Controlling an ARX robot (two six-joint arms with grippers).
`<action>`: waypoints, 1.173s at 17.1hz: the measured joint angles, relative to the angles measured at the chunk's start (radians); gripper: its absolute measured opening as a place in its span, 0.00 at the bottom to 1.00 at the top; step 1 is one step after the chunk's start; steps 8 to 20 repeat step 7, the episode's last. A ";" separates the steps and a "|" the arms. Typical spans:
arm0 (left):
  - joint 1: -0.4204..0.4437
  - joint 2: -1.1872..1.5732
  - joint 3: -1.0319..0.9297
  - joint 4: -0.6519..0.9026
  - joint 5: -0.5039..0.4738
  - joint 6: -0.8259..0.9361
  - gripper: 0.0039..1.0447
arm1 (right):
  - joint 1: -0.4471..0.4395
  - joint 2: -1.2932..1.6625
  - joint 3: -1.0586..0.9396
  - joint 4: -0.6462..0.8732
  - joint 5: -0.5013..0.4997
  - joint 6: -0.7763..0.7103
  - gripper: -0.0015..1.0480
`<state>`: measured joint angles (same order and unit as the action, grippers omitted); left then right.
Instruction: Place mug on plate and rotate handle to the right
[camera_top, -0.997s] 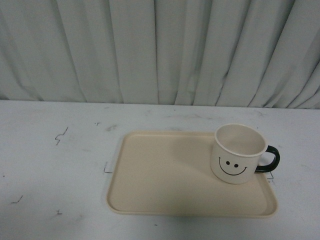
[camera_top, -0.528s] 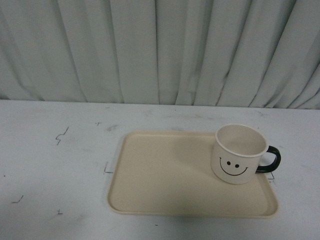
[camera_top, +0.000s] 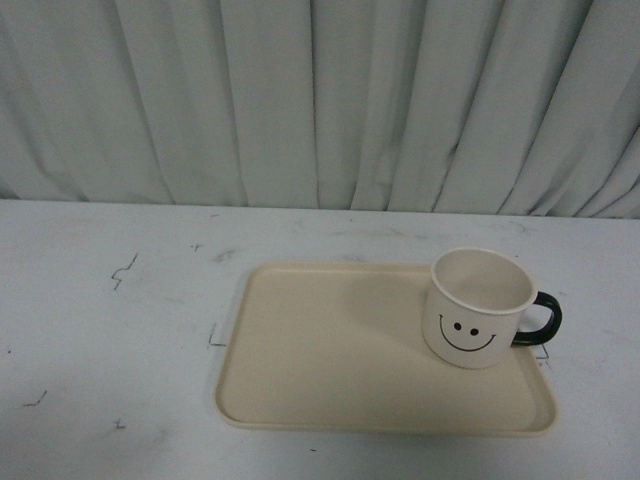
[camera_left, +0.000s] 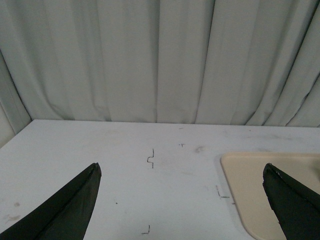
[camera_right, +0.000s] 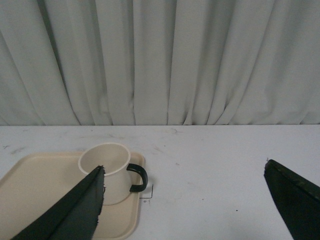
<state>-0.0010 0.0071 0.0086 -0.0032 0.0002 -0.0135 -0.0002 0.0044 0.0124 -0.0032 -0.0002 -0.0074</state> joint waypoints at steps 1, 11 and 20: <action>0.000 0.000 0.000 0.000 0.000 0.000 0.94 | 0.000 0.000 0.000 0.000 0.000 0.000 0.95; 0.000 0.000 0.000 0.000 0.000 0.000 0.94 | 0.000 0.000 0.000 0.000 0.000 0.000 0.94; 0.000 0.000 0.000 0.000 0.000 0.000 0.94 | 0.000 0.000 0.000 0.000 0.000 0.000 0.94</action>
